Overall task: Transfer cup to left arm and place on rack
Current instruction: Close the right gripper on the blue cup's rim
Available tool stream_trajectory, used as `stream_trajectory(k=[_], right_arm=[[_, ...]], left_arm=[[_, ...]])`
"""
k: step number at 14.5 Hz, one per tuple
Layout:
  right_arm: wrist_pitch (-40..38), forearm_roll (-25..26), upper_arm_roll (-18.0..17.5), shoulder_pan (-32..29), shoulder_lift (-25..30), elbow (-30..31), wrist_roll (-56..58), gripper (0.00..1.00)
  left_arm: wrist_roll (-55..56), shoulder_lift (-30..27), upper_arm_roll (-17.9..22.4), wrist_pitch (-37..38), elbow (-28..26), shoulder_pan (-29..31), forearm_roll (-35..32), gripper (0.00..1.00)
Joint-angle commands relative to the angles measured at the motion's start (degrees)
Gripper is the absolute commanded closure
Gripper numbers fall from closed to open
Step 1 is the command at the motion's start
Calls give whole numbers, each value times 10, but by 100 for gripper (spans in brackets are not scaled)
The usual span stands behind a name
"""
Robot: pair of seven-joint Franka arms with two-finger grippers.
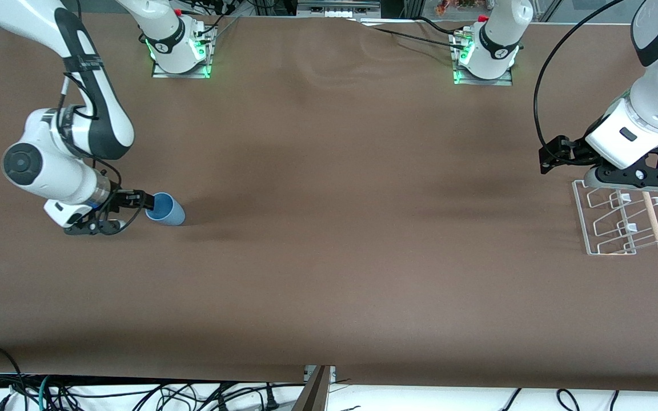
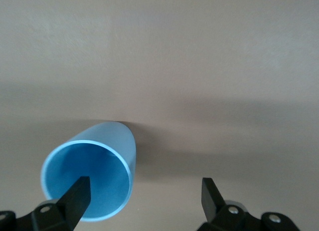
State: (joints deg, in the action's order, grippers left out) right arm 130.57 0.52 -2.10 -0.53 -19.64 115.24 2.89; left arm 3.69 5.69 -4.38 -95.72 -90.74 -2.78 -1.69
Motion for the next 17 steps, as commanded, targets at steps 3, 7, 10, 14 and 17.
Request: stream_trajectory(k=[3,7,10,14,17], right_arm=[[20,5,-4,-3,-4,21,8,22],[20,5,-4,0,-17,18,4,93],[18,2,-5,7,-19,16,-3,100],[-33,-4,-19,25,-18,-32,-80,100],[-186,-56,-29,60,-28,-154,-164,100]], left_arm=[[-12,1,5,10,10,-5,9,0],[-12,1,5,10,10,-6,9,0],[-10,1,5,10,10,-8,9,0],[-11,1,5,10,10,-7,9,0],[-11,1,4,10,10,-8,9,0]])
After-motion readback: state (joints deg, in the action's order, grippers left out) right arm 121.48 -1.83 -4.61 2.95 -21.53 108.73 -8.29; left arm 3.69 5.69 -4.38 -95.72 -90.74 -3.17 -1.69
